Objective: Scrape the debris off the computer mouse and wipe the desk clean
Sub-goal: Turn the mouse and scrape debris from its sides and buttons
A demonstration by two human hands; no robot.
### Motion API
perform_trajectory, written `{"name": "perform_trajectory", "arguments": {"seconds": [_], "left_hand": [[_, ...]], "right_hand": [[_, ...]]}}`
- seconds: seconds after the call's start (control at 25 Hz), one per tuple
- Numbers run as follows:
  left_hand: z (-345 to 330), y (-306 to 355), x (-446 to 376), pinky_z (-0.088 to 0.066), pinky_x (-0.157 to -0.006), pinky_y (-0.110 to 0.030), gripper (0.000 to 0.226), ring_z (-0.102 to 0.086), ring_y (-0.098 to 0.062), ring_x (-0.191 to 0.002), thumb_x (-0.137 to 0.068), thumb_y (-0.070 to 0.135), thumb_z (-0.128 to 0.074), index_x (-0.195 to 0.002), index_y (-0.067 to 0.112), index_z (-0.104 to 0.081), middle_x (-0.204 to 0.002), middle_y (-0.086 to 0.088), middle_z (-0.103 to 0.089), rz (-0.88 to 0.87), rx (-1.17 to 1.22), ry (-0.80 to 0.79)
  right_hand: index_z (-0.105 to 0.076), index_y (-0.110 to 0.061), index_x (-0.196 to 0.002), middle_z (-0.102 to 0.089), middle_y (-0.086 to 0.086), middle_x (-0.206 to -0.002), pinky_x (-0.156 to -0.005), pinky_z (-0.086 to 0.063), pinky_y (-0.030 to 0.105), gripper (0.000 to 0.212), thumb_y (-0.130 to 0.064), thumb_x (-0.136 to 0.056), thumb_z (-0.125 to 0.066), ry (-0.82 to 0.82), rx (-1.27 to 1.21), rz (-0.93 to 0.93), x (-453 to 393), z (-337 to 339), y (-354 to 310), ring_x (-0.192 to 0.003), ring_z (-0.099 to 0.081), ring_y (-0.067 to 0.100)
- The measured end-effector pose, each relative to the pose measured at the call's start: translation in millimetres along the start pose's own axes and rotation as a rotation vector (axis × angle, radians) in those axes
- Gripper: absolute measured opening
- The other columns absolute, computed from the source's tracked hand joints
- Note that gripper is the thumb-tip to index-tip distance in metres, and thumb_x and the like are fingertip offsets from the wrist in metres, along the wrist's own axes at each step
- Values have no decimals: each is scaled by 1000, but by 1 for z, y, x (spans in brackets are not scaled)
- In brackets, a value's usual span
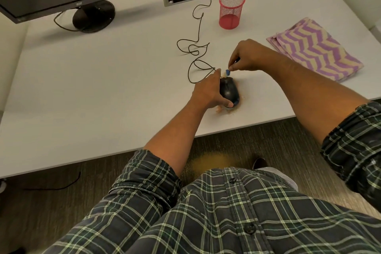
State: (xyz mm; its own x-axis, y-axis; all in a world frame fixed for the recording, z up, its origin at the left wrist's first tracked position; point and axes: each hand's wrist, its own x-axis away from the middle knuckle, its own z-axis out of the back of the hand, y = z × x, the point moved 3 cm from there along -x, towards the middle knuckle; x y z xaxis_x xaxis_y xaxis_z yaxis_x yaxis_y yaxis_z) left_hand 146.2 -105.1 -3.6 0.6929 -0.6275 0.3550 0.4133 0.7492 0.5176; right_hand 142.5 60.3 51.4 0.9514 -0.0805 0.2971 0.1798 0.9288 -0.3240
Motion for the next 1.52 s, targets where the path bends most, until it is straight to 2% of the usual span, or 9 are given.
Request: {"name": "perform_trajectory", "arguments": {"seconds": [0.24, 0.4, 0.52, 0.68, 0.8, 1.12, 1.24, 1.32, 1.52], "left_hand": [[1, 2, 1, -41, -108, -45, 123, -46, -27, -135, -60, 46, -93, -156, 18, -21, -151, -3, -46, 3, -15, 0], [1, 2, 0, -41, -107, -45, 123, -47, -27, -135, -60, 47, -93, -156, 18, -22, -150, -3, -47, 9, -25, 3], [1, 2, 0, -42, -108, -45, 123, -47, -28, -135, -60, 48, -93, -156, 18, -22, -151, -3, -46, 8, -32, 6], [1, 3, 1, -41, -108, -44, 122, -47, -27, -135, -61, 46, -93, -156, 18, -22, -151, -3, -46, 7, -30, 2], [0, 3, 0, -39, -110, -46, 124, -45, -28, -137, -61, 47, -93, -157, 17, -20, -153, -3, -44, 13, -43, 3], [0, 5, 0, -39, -110, -47, 119, -46, -28, -135, -62, 44, -93, -154, 16, -25, -151, -5, -46, 10, -46, 2], [-1, 3, -2, -39, -111, -48, 122, -45, -28, -136, -61, 46, -93, -156, 16, -23, -152, -4, -44, 12, -49, 8], [-2, 3, -2, -38, -112, -49, 124, -44, -28, -137, -60, 47, -93, -156, 16, -22, -153, -4, -44, 9, -50, 12], [-2, 3, -3, -39, -111, -49, 123, -45, -28, -136, -59, 47, -93, -156, 16, -23, -152, -4, -45, 19, -55, 13]], "right_hand": [[-79, -10, -103, -75, 6, -99, -70, -49, 28, 19, -20, -86, -75, 16, -93, -21, 4, -5, 7, -81, -64, 18], [-79, -10, -103, -75, 5, -98, -68, -46, 26, 19, -18, -86, -75, 41, -107, -38, 7, -7, 8, -80, -63, 17], [-80, -12, -98, -71, -2, -83, -61, -43, 22, 15, -18, -84, -77, -6, -186, -8, 12, -7, 9, -73, -62, 12], [-80, -12, -98, -75, 2, -92, -63, -47, 24, 16, -17, -84, -76, 25, -141, -2, 13, -6, 6, -79, -65, 16], [-80, -11, -98, -71, 0, -85, -59, -43, 21, 17, -18, -83, -77, -19, -137, -10, 14, -9, 5, -74, -63, 13], [-80, -10, -98, -75, 6, -92, -65, -48, 26, 17, -18, -83, -77, 31, -115, -75, 29, -8, 18, -73, -63, 15], [-80, -13, -94, -72, -1, -81, -57, -44, 21, 11, -17, -84, -77, -5, -202, -44, 38, -8, 23, -65, -60, 11], [-80, -13, -93, -74, 1, -84, -60, -50, 23, 11, -17, -83, -78, -48, -174, -63, 43, -9, 28, -69, -63, 12], [-80, -13, -96, -73, 2, -83, -59, -46, 22, 13, -19, -84, -77, 17, -271, -37, 52, -12, 28, -70, -62, 14]]}}
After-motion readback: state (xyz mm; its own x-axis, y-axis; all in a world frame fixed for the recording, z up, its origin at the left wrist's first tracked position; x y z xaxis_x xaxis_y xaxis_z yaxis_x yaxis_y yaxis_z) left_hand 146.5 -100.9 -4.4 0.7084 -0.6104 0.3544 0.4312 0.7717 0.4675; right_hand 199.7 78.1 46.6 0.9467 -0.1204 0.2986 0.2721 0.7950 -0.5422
